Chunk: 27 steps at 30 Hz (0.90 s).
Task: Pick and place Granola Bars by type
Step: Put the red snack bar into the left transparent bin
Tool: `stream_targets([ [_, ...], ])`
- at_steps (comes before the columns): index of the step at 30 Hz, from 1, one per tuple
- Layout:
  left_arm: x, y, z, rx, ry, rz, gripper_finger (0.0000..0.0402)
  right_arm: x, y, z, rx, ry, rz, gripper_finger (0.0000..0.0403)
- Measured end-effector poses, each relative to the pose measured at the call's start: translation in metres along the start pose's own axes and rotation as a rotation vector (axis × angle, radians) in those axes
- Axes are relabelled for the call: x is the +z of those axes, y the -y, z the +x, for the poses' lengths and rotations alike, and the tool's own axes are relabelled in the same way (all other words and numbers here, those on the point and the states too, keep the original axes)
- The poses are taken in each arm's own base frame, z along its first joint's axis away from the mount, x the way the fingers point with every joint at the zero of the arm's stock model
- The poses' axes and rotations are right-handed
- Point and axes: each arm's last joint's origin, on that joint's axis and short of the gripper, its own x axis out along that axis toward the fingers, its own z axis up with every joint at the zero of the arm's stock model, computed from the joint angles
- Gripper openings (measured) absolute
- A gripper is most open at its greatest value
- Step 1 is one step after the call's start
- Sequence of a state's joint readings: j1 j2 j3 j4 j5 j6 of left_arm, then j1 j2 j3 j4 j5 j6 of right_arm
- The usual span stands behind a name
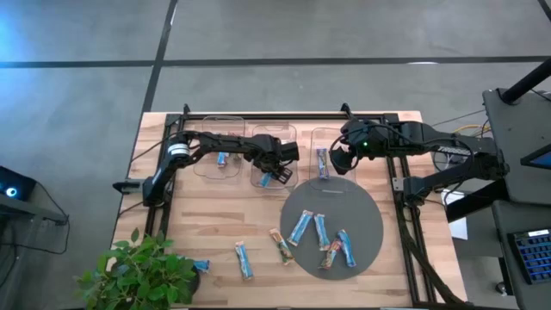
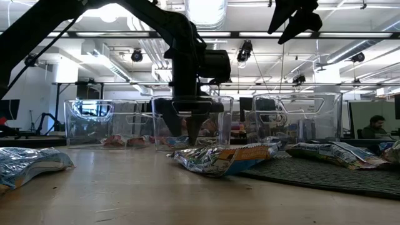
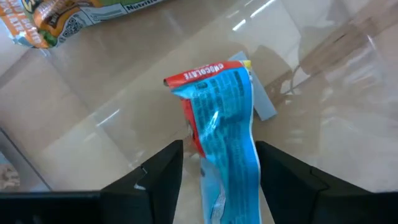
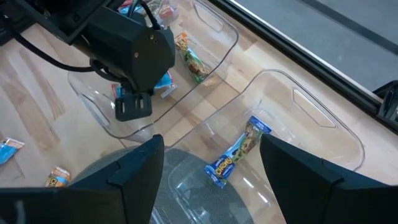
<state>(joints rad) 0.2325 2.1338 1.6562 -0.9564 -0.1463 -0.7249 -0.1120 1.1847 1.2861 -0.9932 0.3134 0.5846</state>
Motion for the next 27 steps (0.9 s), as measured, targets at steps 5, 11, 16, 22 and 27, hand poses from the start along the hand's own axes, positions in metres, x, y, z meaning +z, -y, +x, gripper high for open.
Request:
stream_targets([
  [5, -0.002, -0.001, 0.005, 0.002, -0.003, 0.020, 0.0143, 0.000, 0.000, 0.000, -0.001, -0.001, 0.001, 0.0254],
  [11, -0.001, -0.001, 0.002, -0.005, -0.003, 0.021, 0.0078, 0.000, 0.000, 0.000, 0.000, 0.001, 0.001, 0.0247],
  [16, 0.010, 0.004, -0.024, -0.017, 0.033, 0.018, 0.0061, 0.000, 0.000, 0.000, 0.000, 0.002, 0.000, 0.0242],
  [22, 0.025, 0.003, -0.093, 0.092, 0.150, 0.090, 0.0061, 0.001, 0.000, 0.000, 0.000, 0.007, 0.000, 0.0241],
  [27, 0.021, -0.018, -0.130, 0.347, 0.180, 0.104, 0.0061, 0.001, 0.000, 0.000, 0.000, 0.007, -0.003, 0.0240],
])
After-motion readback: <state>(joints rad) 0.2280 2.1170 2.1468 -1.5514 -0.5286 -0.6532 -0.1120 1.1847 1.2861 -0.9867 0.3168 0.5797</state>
